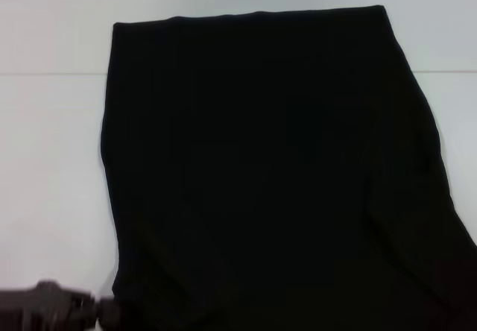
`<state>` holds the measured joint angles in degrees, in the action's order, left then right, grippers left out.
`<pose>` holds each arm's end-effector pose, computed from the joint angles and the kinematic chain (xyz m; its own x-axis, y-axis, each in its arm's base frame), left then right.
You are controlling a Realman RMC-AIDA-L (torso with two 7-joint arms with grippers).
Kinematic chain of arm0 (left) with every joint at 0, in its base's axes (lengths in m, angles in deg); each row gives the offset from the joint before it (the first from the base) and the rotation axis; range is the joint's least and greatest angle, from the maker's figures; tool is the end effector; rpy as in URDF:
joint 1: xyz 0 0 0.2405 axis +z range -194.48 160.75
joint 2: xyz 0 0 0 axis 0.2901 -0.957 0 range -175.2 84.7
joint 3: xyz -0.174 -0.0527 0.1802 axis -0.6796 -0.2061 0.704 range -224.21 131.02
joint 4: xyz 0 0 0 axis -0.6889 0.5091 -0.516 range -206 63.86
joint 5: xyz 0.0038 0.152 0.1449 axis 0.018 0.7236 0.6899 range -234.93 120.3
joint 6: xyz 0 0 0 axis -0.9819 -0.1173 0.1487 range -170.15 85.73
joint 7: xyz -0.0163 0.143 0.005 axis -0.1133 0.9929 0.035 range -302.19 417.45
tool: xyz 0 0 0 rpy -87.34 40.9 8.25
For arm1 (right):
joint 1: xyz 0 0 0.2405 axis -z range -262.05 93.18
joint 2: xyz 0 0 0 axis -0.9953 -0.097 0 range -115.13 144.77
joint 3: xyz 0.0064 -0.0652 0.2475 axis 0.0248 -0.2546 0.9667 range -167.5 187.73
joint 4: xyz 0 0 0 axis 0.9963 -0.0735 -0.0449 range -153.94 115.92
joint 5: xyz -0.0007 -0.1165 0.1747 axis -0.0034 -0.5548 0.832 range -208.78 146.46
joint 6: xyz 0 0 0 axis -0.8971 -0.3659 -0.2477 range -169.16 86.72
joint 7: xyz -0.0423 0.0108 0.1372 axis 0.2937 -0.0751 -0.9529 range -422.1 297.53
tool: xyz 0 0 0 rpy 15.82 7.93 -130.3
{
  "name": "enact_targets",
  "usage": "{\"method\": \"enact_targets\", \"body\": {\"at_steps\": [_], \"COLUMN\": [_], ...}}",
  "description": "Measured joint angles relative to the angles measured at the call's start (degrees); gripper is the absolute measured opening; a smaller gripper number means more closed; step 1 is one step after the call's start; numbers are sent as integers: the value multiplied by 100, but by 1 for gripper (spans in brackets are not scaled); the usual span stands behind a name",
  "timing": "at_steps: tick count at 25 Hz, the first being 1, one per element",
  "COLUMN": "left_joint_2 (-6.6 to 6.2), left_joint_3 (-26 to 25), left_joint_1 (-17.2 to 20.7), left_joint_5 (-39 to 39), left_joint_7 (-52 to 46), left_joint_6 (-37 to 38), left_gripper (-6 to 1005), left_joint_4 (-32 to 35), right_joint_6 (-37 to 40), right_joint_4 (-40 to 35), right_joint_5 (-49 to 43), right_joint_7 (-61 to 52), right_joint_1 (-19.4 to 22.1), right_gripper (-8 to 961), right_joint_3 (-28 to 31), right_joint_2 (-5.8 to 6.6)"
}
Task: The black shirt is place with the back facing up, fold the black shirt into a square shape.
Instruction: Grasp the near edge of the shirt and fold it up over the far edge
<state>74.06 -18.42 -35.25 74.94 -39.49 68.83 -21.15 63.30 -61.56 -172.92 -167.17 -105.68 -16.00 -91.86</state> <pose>-0.3202 0.2302 0.0389 0.5916 0.7236 0.3557 0.7425 -0.6608 0.1095 0.3738 0.2459 0.1044 0.4749 -0.8550 -0.2083 -0.8795 -0.4693 -0.0790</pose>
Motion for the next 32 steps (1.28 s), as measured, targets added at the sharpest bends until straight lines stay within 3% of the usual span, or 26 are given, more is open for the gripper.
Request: {"method": "enact_targets", "body": {"at_steps": [3,8,12,22,28,32], "left_joint_2": [-153,-645,-819,-844,-859,-863], "left_joint_3": [-128,-218,-227,-172,-150,2], "left_joint_1": [-483,-1451,-2062,-2791,-3126,-3187], "left_joint_5": [3,6,48,9,39,35], "left_joint_7": [-109,-281,-627,-999,-933,-874], "left_joint_6": [-256,-1099,-2308,-4655,-5722,-6141], "left_gripper": [21,24,24,23,23,34], "left_joint_4": [-259,-1140,-1436,-1594,-1926,-2048], "right_joint_6": [-181,-799,-1753,-4451,-5490,-5894], "right_joint_4": [26,108,467,1576,1829,1902], "right_joint_5": [5,11,14,84,95,117], "right_joint_7": [-10,-230,-473,-623,-595,-605], "right_joint_1": [-330,-927,-1401,-2625,-3196,-3368], "right_gripper": [42,42,41,41,41,41], "right_joint_3": [241,724,714,679,589,440], "right_joint_2": [-44,-147,-174,-159,-217,-275]}}
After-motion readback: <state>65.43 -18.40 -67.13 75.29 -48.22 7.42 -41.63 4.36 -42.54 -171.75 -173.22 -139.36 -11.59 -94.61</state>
